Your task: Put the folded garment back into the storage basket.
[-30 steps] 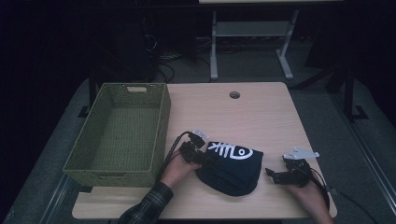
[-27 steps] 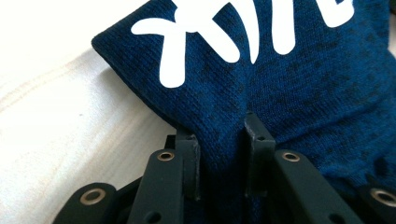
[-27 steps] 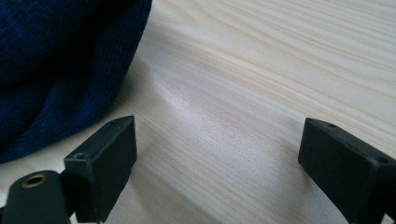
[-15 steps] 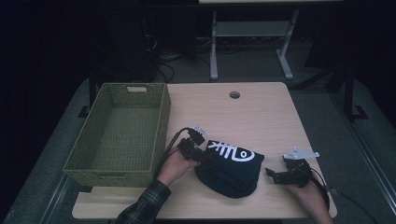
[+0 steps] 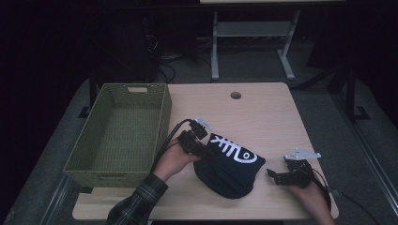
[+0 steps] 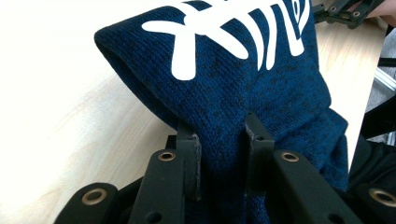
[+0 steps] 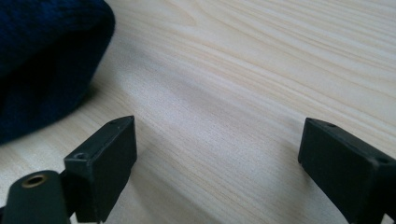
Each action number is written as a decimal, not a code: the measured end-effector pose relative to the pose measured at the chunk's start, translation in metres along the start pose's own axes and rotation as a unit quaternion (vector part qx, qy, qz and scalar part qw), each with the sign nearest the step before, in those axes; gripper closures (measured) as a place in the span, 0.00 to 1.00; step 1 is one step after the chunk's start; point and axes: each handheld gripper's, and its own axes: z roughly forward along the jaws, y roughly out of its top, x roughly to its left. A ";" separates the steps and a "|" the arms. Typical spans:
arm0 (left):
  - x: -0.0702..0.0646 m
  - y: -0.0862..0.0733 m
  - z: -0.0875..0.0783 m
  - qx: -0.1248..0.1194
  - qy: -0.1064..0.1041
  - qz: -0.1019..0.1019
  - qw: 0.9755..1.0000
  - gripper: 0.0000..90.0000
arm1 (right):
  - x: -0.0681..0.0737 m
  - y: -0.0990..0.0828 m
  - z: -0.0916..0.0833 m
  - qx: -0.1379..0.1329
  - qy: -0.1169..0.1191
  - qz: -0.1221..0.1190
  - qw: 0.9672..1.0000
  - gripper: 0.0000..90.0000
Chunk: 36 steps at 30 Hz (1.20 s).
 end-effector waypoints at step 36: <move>-0.003 0.011 -0.116 -0.035 0.021 0.020 0.999 0.81 | 0.000 0.000 0.000 -0.001 -0.001 0.002 1.000 0.13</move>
